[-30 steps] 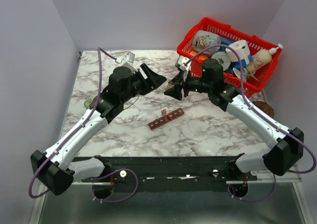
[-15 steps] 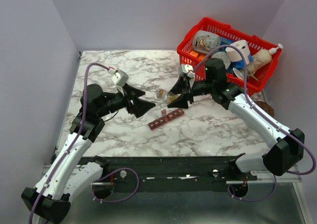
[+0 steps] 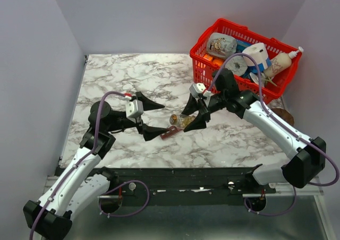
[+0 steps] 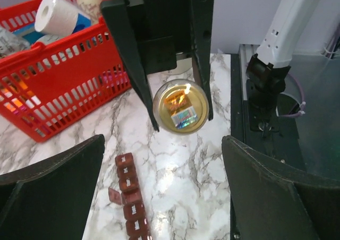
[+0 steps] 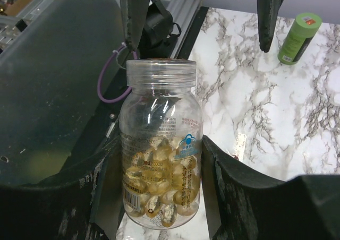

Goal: Sort the pills into containers

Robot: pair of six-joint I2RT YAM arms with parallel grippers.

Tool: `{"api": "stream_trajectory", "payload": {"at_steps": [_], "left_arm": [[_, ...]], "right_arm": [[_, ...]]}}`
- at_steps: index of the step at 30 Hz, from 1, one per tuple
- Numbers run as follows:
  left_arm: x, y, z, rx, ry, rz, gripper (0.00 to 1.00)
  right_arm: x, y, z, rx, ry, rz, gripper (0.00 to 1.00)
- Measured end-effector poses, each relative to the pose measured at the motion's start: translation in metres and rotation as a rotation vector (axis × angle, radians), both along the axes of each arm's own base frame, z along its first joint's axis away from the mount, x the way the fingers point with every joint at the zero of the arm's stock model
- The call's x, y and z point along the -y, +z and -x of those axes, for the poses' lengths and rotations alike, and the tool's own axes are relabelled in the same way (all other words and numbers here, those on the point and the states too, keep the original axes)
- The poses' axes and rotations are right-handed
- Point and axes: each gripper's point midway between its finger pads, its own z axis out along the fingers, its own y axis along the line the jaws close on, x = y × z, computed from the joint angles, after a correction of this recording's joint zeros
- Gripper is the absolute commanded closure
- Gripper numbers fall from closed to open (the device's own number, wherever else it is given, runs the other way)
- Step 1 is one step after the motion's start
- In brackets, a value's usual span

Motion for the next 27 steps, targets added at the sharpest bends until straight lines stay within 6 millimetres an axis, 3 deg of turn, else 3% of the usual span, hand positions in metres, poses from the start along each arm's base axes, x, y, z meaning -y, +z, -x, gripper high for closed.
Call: {"api": "stream_trajectory", "payload": {"at_steps": [6,9,18,24,27], "left_arm": [[0.021,0.001,0.01,-0.001,-0.088,0.001,0.03],[0.027,0.001,0.013,-0.008,-0.113,-0.003,0.09],[0.039,0.013,0.011,-0.003,-0.121,0.006,0.49],[0.039,0.012,0.007,-0.001,-0.09,-0.017,0.57],[0.037,0.011,0.006,0.005,-0.073,-0.029,0.76]], "right_arm": [[-0.003,0.002,-0.001,0.003,0.008,-0.003,0.83],[-0.003,0.001,-0.001,-0.001,0.008,0.0,0.84],[-0.003,0.0,-0.002,-0.008,0.007,0.003,0.84],[-0.003,0.0,-0.001,-0.024,0.003,0.009,0.84],[-0.004,0.0,-0.002,-0.037,-0.001,0.012,0.84]]}}
